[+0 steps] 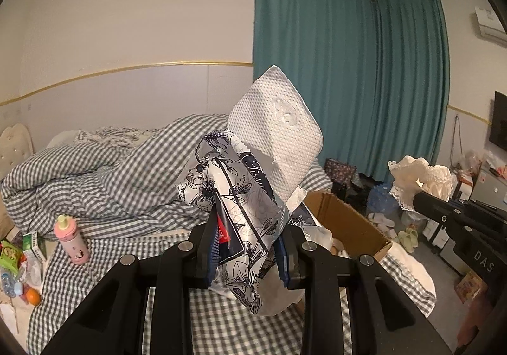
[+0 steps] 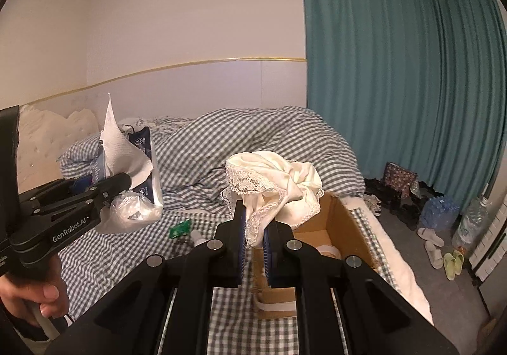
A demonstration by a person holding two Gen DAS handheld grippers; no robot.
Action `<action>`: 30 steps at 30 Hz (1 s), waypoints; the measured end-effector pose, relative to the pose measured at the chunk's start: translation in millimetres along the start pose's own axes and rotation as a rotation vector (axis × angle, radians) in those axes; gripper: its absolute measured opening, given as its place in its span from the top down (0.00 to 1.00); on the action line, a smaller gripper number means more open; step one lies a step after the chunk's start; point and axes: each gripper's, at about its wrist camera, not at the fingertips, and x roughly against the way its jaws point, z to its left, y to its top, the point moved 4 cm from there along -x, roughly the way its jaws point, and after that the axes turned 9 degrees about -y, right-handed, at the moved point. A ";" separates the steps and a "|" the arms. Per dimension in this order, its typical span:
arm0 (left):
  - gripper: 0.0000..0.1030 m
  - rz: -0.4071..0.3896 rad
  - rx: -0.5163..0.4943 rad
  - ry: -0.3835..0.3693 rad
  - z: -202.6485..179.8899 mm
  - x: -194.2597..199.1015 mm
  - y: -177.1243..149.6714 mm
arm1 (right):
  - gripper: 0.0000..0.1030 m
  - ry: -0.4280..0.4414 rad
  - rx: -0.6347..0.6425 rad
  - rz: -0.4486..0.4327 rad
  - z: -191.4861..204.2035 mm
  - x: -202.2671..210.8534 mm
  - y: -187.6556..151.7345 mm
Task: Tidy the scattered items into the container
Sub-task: 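Carry the floral tissue pack and lace cloth with both tools over the box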
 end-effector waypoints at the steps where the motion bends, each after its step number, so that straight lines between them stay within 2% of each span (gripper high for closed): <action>1: 0.71 0.000 -0.002 -0.005 -3.6 -1.9 1.3 | 0.92 -0.008 -0.003 0.000 -5.4 0.3 0.9; 19: 0.71 0.036 -0.051 -0.104 -70.4 -44.2 5.3 | 0.92 -0.096 -0.045 0.014 -77.8 -9.9 4.0; 30: 0.71 0.078 -0.068 -0.126 -82.6 -80.5 0.1 | 0.92 -0.112 -0.063 0.041 -104.2 -32.0 -2.8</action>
